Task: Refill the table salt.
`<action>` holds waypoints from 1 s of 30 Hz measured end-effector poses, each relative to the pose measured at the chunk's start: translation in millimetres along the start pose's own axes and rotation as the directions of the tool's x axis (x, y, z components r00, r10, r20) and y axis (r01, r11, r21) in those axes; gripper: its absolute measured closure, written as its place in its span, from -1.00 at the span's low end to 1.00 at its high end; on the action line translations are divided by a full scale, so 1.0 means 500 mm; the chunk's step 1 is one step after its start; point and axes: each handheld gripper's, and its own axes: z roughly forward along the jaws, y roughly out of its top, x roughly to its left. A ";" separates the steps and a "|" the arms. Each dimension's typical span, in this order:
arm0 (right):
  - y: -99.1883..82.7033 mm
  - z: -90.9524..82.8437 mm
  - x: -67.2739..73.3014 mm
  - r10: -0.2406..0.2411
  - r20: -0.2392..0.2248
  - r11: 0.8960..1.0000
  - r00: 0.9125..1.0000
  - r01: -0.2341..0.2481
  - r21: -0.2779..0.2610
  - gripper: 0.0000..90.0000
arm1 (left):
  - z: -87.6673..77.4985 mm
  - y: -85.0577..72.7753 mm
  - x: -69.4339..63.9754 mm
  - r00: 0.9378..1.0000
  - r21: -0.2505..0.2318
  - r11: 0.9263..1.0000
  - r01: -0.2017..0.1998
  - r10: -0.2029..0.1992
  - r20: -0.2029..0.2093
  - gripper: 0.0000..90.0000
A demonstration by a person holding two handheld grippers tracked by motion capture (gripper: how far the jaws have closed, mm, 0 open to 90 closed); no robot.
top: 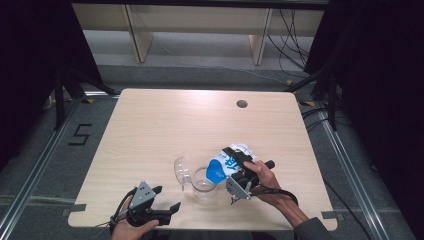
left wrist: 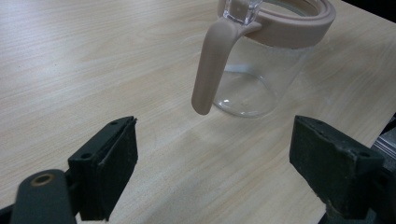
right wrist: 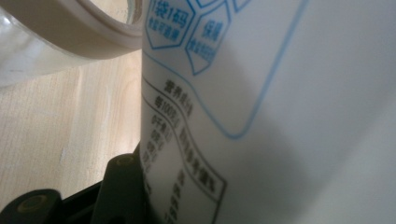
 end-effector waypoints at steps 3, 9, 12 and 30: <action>0.000 0.000 0.001 -0.005 0.005 1.000 1.000 0.005 0.006 0.11 | 0.000 0.000 0.000 1.000 0.007 1.000 -0.006 0.006 0.001 -0.67; 0.003 -0.003 0.009 0.013 0.002 1.000 1.000 -0.013 0.023 0.11 | 0.000 0.000 0.000 1.000 0.007 1.000 -0.006 0.006 0.000 -0.67; 0.006 -0.001 0.005 -0.037 0.004 0.999 0.999 0.036 0.008 0.12 | -0.001 0.000 0.000 1.000 0.007 1.000 -0.007 0.007 0.001 -0.67; 0.010 -0.006 -0.002 -0.153 0.008 0.987 0.988 0.153 0.047 0.12 | -0.001 0.000 -0.001 1.000 0.009 1.000 -0.008 0.008 0.000 -0.67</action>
